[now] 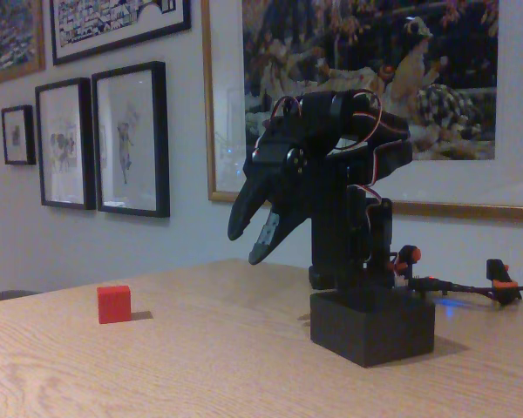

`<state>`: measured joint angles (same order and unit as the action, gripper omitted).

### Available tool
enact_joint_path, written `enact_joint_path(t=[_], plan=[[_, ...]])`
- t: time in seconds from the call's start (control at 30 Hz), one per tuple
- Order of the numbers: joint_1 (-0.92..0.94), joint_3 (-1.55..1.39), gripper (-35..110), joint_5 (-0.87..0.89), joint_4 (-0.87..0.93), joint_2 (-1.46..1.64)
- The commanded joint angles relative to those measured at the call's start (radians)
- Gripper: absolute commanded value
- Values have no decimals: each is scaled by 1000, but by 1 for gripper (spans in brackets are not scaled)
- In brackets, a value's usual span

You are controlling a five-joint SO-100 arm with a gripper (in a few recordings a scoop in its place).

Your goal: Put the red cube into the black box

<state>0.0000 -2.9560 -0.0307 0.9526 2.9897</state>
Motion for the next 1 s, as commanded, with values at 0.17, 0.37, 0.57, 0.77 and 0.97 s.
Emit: enact_joint_path(t=[0.17,0.37,0.57,0.77,0.97], plan=[[48,-31,20,-17,78,146],[52,-31,19,-15,80,147],[34,-32,23,-49,61,153],[-43,107,22,-112,14,-31],[-146,307,22,-229,-44,-414]])
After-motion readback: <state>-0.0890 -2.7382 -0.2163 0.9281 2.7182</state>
